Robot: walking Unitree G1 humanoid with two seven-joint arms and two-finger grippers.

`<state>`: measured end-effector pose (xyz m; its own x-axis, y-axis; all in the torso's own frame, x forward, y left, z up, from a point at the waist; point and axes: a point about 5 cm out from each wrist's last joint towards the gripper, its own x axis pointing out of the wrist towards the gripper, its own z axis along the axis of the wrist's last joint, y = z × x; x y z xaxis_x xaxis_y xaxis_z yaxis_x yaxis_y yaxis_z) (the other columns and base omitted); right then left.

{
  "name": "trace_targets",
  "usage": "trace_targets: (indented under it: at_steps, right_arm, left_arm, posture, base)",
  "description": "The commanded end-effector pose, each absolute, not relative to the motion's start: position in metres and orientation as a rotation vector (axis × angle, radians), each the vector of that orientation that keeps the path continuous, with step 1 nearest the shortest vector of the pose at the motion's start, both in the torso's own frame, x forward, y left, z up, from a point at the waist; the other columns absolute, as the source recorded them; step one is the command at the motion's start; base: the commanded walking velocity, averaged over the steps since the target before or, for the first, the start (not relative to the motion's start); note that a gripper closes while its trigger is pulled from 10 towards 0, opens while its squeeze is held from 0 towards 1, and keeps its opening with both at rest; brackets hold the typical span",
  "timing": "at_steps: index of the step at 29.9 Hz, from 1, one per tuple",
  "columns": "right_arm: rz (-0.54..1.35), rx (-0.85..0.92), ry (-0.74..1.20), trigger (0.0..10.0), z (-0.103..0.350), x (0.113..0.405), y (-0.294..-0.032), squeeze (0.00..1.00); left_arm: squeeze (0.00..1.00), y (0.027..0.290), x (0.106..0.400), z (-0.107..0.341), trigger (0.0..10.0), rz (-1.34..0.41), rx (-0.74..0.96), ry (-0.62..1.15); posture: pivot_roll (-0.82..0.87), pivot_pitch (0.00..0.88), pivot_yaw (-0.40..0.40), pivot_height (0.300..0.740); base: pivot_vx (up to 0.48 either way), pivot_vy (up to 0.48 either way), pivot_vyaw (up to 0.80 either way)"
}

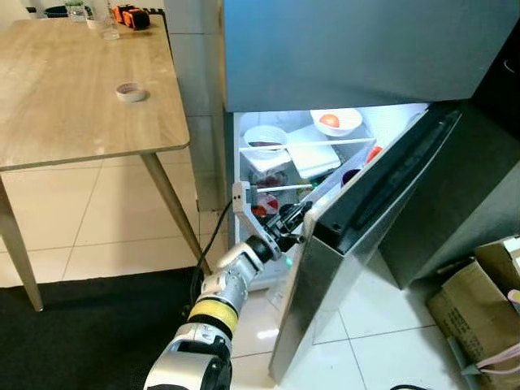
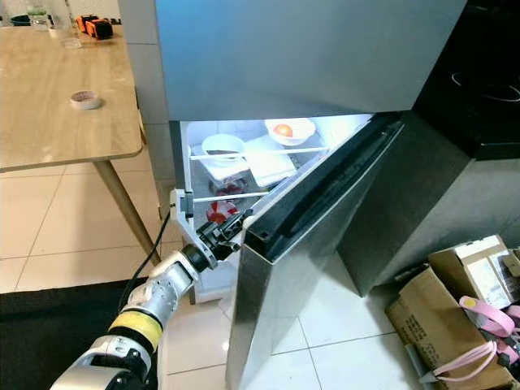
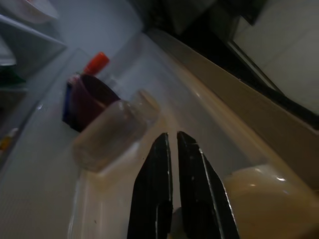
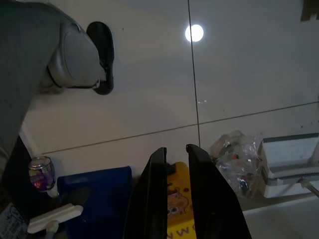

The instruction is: Restocking fridge

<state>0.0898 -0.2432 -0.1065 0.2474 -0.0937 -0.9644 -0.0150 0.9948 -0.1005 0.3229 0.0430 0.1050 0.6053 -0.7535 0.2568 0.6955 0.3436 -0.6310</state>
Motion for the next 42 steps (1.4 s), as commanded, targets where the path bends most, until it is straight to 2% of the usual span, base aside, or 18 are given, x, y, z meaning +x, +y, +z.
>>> trace_targets:
  at_steps: [1, 6, 11, 17, 21, 26, 27, 28, 29, 30, 31, 32, 33, 34, 36, 39, 40, 42]
  right_arm:
    - [-0.072, -0.099, 1.326, 10.0, -0.106, 0.087, -0.248, 0.0]
    - [-0.081, -0.11, 1.343, 10.0, -0.106, 0.084, -0.251, 0.0]
    - [-0.091, -0.127, 1.365, 10.0, -0.106, 0.079, -0.255, 0.0]
    - [-0.105, -0.138, 1.382, 10.0, -0.106, 0.075, -0.258, 0.0]
    - [-0.099, -0.132, 1.404, 10.0, -0.106, 0.072, -0.259, 0.0]
    - [-0.077, -0.111, 1.411, 10.0, -0.107, 0.071, -0.256, 0.0]
    - [-0.047, -0.081, 1.416, 10.0, -0.108, 0.07, -0.251, 0.0]
    - [-0.047, -0.081, 1.416, 10.0, -0.108, 0.07, -0.251, 0.0]
    - [-0.01, -0.042, 1.407, 10.0, -0.109, 0.071, -0.246, 0.0]
    - [-0.01, -0.042, 1.407, 10.0, -0.109, 0.071, -0.246, 0.0]
    - [0.024, 0.003, 1.376, 10.0, -0.109, 0.076, -0.24, 0.0]
    - [0.024, 0.003, 1.376, 10.0, -0.109, 0.076, -0.24, 0.0]
    - [0.053, 0.046, 1.324, 10.0, -0.107, 0.085, -0.236, 0.0]
    - [0.053, 0.046, 1.324, 10.0, -0.107, 0.085, -0.236, 0.0]
    - [0.069, 0.092, 1.275, 10.0, -0.105, 0.094, -0.235, 0.0]
    - [0.145, 0.265, 1.131, 10.0, -0.093, 0.12, -0.237, 0.0]
    - [0.186, 0.302, 1.102, 10.0, -0.09, 0.125, -0.237, 0.0]
    - [0.186, 0.302, 1.102, 10.0, -0.09, 0.125, -0.237, 0.0]
  left_arm:
    - [0.0, 0.005, 0.305, 0.11, 10.0, -1.122, -0.835, 0.118]
    - [0.0, -0.017, 0.285, 0.119, 10.0, -1.338, -0.92, 0.141]
    - [0.0, -0.02, 0.272, 0.12, 10.0, -1.455, -0.93, 0.165]
    - [0.0, -0.004, 0.278, 0.108, 10.0, -1.368, -0.885, 0.188]
    - [0.0, 0.043, 0.294, 0.084, 10.0, -1.145, -0.819, 0.228]
    - [0.0, 0.06, 0.296, 0.074, 10.0, -1.064, -0.78, 0.248]
    - [0.0, 0.081, 0.297, 0.059, 10.0, -0.954, -0.759, 0.285]
    - [0.0, 0.081, 0.297, 0.059, 10.0, -0.954, -0.759, 0.285]
    - [0.0, 0.104, 0.296, 0.045, 10.0, -0.838, -0.745, 0.322]
    - [0.0, 0.104, 0.296, 0.045, 10.0, -0.838, -0.745, 0.322]
    - [0.0, 0.126, 0.292, 0.031, 10.0, -0.713, -0.74, 0.361]
    - [0.0, 0.126, 0.292, 0.031, 10.0, -0.713, -0.74, 0.361]
    - [0.0, 0.148, 0.285, 0.017, 10.0, -0.592, -0.735, 0.399]
    - [0.0, 0.148, 0.285, 0.017, 10.0, -0.592, -0.735, 0.399]
    - [0.0, 0.164, 0.279, 0.007, 10.0, -0.493, -0.73, 0.427]
    - [0.0, 0.208, 0.256, -0.02, 10.0, -0.149, -0.667, 0.507]
    - [0.0, 0.217, 0.249, -0.026, 10.0, -0.08, -0.653, 0.524]
    - [0.0, 0.217, 0.249, -0.026, 10.0, -0.08, -0.653, 0.524]
  posture:
    - [-0.06, 0.0, -0.049, 0.74]
    - [-0.07, 0.0, -0.048, 0.74]
    - [-0.07, 0.0, -0.049, 0.74]
    - [-0.07, 0.0, -0.049, 0.74]
    - [-0.07, 0.0, -0.05, 0.74]
    - [-0.07, 0.0, -0.05, 0.74]
    - [-0.07, 0.0, -0.05, 0.74]
    - [-0.07, 0.0, -0.05, 0.74]
    - [-0.07, 0.0, -0.05, 0.74]
    - [-0.07, 0.0, -0.05, 0.74]
    - [-0.06, 0.0, -0.049, 0.74]
    - [-0.06, 0.0, -0.049, 0.74]
    - [-0.06, 0.0, -0.049, 0.74]
    - [-0.06, 0.0, -0.049, 0.74]
    - [-0.06, 0.0, -0.049, 0.74]
    - [-0.06, 0.0, -0.049, 0.74]
    - [-0.06, 0.0, -0.049, 0.74]
    - [-0.06, 0.0, -0.049, 0.74]
  base:
    - [0.0, 0.0, 0.0]
    - [0.0, 0.0, 0.0]
    - [0.0, 0.0, 0.0]
    - [0.0, 0.0, 0.0]
    - [0.0, 0.0, 0.0]
    - [0.0, 0.0, 0.0]
    - [0.0, 0.0, 0.0]
    - [0.0, 0.0, 0.0]
    - [0.0, 0.0, 0.0]
    - [0.0, 0.0, 0.0]
    - [0.0, 0.0, 0.0]
    - [0.0, 0.0, 0.0]
    - [0.0, 0.0, 0.0]
    - [0.0, 0.0, 0.0]
    - [0.0, 0.0, 0.0]
    - [0.0, 0.0, 0.0]
    - [0.0, 0.0, 0.0]
    - [0.0, 0.0, 0.0]
